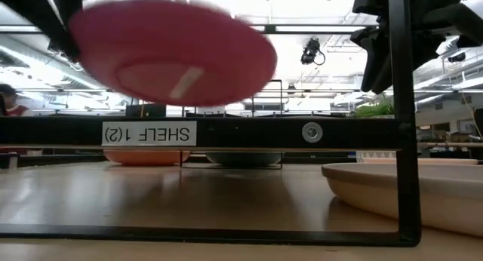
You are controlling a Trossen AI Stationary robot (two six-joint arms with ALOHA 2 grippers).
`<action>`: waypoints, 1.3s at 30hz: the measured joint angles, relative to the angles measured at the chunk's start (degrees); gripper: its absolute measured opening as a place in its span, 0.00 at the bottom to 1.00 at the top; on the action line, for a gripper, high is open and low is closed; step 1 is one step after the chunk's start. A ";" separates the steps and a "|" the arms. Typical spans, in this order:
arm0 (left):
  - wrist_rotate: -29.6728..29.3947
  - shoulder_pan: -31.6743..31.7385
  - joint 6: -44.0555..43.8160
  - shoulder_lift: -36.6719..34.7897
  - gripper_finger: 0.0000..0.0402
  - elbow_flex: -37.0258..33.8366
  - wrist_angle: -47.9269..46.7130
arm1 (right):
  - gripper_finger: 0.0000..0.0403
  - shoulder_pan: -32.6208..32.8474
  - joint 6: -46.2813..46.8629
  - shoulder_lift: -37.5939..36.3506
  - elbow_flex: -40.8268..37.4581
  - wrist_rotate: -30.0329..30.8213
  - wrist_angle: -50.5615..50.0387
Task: Place and stack plates onto a shelf
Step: Put the pink plate on the shelf, then stack the orange plate on top of the pink plate on the shelf
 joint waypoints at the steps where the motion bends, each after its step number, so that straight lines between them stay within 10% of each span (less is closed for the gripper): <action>1: -0.29 0.06 1.32 0.98 0.05 0.00 -0.23 | 0.30 -0.01 -0.04 -0.10 0.00 0.00 0.05; 29: 4.06 1.14 -4.32 -1.89 0.26 -0.13 -0.93 | 0.30 -0.08 -1.11 -0.06 0.00 -1.36 0.36; 39: -1.78 6.18 -6.27 -19.53 0.16 -19.54 6.26 | 0.30 -0.08 -3.38 -0.04 -1.58 -0.66 4.74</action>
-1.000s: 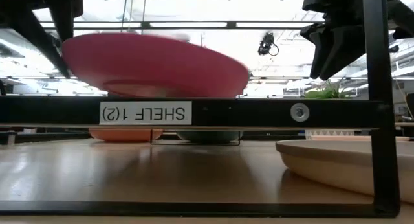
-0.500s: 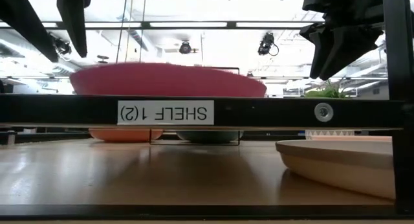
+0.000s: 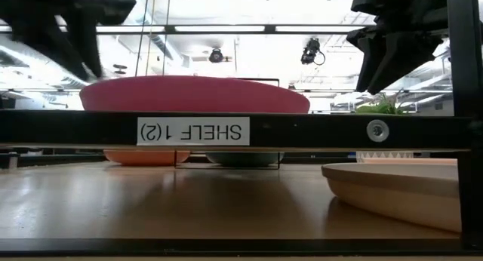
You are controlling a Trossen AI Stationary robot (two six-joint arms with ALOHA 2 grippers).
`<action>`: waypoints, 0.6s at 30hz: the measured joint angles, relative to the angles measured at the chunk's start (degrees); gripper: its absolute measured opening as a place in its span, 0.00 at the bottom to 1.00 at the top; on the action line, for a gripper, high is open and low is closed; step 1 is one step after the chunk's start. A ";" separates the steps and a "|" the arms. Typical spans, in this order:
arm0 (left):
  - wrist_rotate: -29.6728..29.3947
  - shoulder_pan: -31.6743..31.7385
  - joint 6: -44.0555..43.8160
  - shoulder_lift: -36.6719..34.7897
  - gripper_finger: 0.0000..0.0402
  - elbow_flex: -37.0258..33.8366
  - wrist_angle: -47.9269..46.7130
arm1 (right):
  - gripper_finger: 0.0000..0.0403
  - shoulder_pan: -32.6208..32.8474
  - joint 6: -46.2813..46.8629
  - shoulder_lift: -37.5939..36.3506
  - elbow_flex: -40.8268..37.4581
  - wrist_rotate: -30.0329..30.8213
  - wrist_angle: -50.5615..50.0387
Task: Place and stack plates onto a shelf
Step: Stack the orange plate on top of the pink plate on the shelf
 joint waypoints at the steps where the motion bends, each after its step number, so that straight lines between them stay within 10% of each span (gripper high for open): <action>1: -1.55 1.07 0.04 -2.10 0.15 -2.22 1.39 | 0.30 -0.06 -0.55 0.00 -0.45 -0.02 1.17; 10: -5.05 20.06 -6.22 -15.76 0.11 -17.02 7.51 | 0.30 -1.06 -1.33 0.00 -1.85 -1.71 5.55; 18: 9.62 44.73 -3.89 -12.53 0.12 -17.04 8.72 | 0.30 -1.07 -2.90 0.00 -1.85 -3.14 8.08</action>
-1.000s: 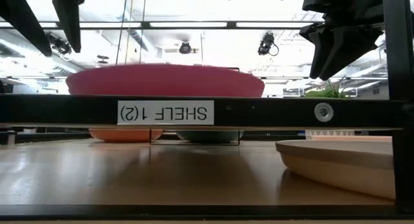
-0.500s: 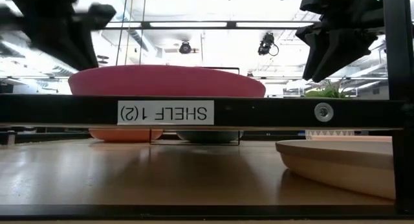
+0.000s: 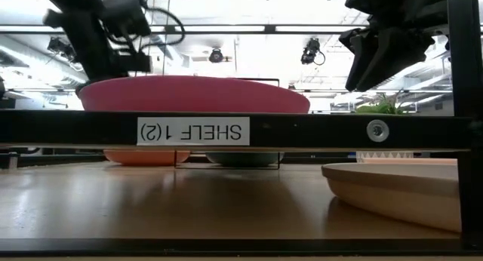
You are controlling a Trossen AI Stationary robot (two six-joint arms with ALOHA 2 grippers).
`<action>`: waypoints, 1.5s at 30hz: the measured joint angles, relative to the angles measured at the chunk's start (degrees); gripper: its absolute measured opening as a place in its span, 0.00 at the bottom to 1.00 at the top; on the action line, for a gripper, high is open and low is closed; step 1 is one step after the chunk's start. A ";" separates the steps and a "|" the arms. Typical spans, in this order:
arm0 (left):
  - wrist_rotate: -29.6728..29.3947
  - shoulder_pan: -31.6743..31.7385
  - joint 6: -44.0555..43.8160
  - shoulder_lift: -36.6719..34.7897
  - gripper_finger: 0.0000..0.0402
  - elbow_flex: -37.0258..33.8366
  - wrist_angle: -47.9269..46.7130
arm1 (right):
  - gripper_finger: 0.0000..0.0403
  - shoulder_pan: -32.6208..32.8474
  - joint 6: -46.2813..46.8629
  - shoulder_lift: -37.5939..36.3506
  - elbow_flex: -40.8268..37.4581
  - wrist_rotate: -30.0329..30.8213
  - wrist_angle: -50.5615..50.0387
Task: Place and stack plates onto a shelf
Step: Stack the orange plate on top of the pink plate on the shelf
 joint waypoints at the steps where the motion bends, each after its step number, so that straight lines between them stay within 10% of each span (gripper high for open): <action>1: 1.16 1.86 2.19 0.60 0.12 0.02 0.41 | 0.30 -0.01 0.01 0.00 0.00 -0.39 -0.03; 20: 10.60 17.89 21.28 10.57 0.40 0.01 4.45 | 0.30 0.06 2.27 0.02 0.00 -2.56 -0.68; 27: 7.66 20.01 24.99 12.81 0.33 -2.48 6.66 | 0.30 0.11 2.84 0.02 0.00 -2.91 -0.64; 34: 6.90 19.64 25.55 12.64 0.05 -2.53 5.47 | 0.30 0.11 3.08 0.02 0.00 -2.91 -0.57; 45: 9.23 17.91 20.07 8.79 0.04 6.81 -13.67 | 0.30 0.11 3.50 0.02 0.00 -2.92 -0.77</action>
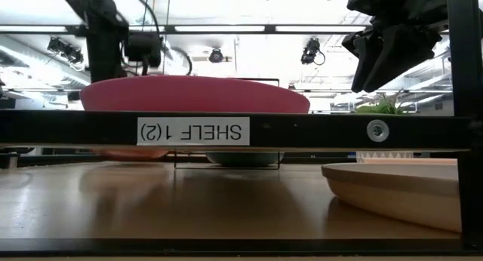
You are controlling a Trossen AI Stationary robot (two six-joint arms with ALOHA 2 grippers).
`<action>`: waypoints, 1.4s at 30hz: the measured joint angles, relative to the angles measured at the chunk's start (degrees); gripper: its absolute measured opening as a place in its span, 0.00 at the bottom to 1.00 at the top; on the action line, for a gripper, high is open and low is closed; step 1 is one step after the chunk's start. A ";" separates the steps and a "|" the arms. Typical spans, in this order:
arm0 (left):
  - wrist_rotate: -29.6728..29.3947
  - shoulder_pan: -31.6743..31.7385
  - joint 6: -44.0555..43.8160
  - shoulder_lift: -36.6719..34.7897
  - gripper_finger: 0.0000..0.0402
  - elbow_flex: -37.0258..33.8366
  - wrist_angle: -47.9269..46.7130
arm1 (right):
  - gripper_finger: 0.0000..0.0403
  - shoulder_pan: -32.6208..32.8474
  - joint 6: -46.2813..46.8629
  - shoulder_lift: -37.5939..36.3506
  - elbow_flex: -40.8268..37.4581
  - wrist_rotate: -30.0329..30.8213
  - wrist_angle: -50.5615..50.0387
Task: Place and stack plates onto a shelf
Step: Stack the orange plate on top of the pink plate on the shelf
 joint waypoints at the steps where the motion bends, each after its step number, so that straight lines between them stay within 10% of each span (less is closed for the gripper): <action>1: 0.49 -0.51 -0.72 -0.76 0.04 1.60 -2.26 | 0.30 0.00 0.00 0.00 0.00 0.01 0.00; 11: -0.29 -7.03 -5.97 -11.26 0.04 16.68 -14.54 | 0.30 0.00 0.00 0.00 0.00 -0.01 -1.43; 24: 1.23 -28.95 -1.29 -17.01 0.04 21.43 2.34 | 0.30 0.02 0.54 -0.77 0.00 3.02 -7.20; 42: -3.59 -59.02 -0.98 6.38 0.04 21.34 16.28 | 0.30 0.85 4.32 -10.53 2.47 8.18 -13.82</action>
